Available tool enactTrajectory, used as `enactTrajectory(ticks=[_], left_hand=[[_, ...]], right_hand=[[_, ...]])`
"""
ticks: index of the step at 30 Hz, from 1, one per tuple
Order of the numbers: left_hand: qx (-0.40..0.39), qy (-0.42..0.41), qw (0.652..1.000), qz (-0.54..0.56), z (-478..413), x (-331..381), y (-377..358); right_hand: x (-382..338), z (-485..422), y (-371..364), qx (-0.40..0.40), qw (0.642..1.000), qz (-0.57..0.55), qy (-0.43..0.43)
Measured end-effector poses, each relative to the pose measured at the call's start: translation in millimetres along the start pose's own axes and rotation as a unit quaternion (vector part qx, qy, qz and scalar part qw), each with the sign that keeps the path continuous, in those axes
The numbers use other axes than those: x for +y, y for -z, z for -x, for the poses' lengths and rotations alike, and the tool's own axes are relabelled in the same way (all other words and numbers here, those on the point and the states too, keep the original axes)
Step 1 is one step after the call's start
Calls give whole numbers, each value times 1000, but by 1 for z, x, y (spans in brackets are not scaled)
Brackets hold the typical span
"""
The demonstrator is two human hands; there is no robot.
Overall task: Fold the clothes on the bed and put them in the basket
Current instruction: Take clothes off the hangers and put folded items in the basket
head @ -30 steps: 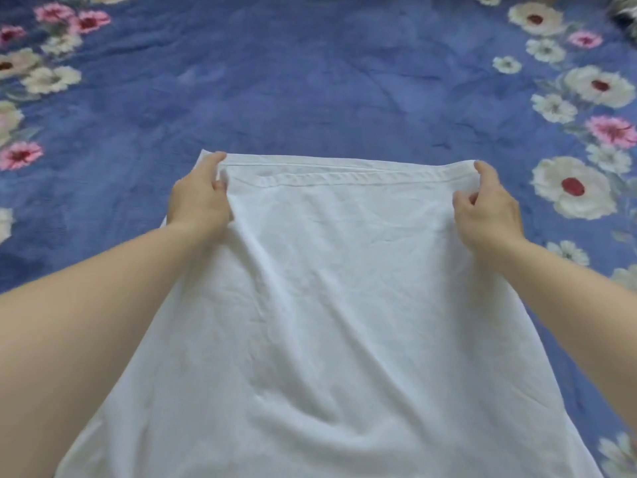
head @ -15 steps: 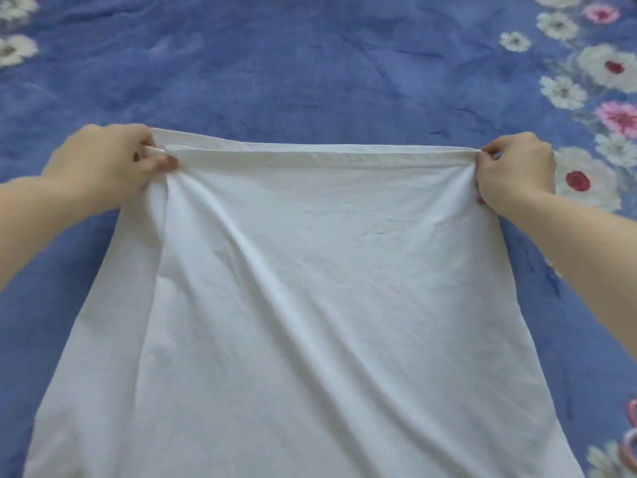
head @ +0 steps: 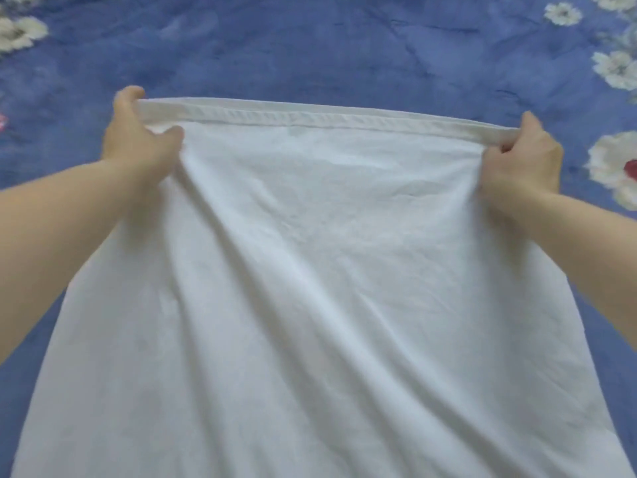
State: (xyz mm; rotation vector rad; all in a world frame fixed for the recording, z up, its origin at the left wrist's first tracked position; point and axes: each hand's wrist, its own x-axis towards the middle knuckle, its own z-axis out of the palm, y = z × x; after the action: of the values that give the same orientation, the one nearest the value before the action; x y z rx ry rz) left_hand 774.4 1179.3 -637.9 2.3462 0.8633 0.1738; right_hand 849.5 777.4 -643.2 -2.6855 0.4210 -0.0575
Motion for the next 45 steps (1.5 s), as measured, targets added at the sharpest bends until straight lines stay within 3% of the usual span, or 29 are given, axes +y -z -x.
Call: enactTrajectory(ticks=[3, 10, 13, 20, 23, 25, 26, 29, 31, 32, 34, 36, 38, 39, 40, 43, 45], left_hand=[[9, -66, 995, -69, 6, -1, -4], [-41, -39, 982, -181, -10, 17, -5], [-4, -26, 981, -190, -14, 19, -5], [121, 15, 993, -4, -37, 38, 11], [26, -20, 999, 0, -26, 29, -10], [-76, -72, 994, -38, -14, 12, -32], [-91, -101, 986, -93, -13, 4, -39], [-65, -95, 974, -194, -4, 3, -50], [-29, -89, 981, -169, 22, 20, -53], [-12, -123, 983, -133, 41, 27, -56], [-20, -239, 968, -75, 93, 37, -59], [-75, -316, 941, -97, 143, 24, -61], [-91, -316, 926, -184, 166, -11, -56], [-79, -298, 926, -217, 163, -30, -50], [-65, -268, 932, -237, 157, -49, -41], [-56, -169, 945, -273, 139, -94, -6], [-48, -139, 941, -304, 139, -114, 12]], right_hand=[[5, 7, -7, -16, 996, 40, 77], [8, -16, 7, 10, 981, 121, 149], [9, -14, 6, 25, 974, 147, 169], [5, -40, 13, 52, 982, 127, 128], [2, -28, 0, 48, 994, 82, 60], [6, -9, -20, 41, 994, 75, 68], [8, -1, -28, 33, 993, 74, 84], [12, 8, -40, -11, 993, 87, 83], [4, 10, -37, -35, 996, 70, 49], [-4, 17, -36, -37, 996, 59, 55], [-23, 53, -36, -40, 986, 18, 160], [-33, 110, -40, -95, 936, -16, 338], [-21, 154, -47, -145, 866, 54, 475], [-10, 157, -48, -149, 853, 99, 490], [2, 150, -45, -152, 866, 123, 460], [47, 116, -27, -116, 945, 174, 251], [70, 105, -11, -114, 961, 210, 138]])
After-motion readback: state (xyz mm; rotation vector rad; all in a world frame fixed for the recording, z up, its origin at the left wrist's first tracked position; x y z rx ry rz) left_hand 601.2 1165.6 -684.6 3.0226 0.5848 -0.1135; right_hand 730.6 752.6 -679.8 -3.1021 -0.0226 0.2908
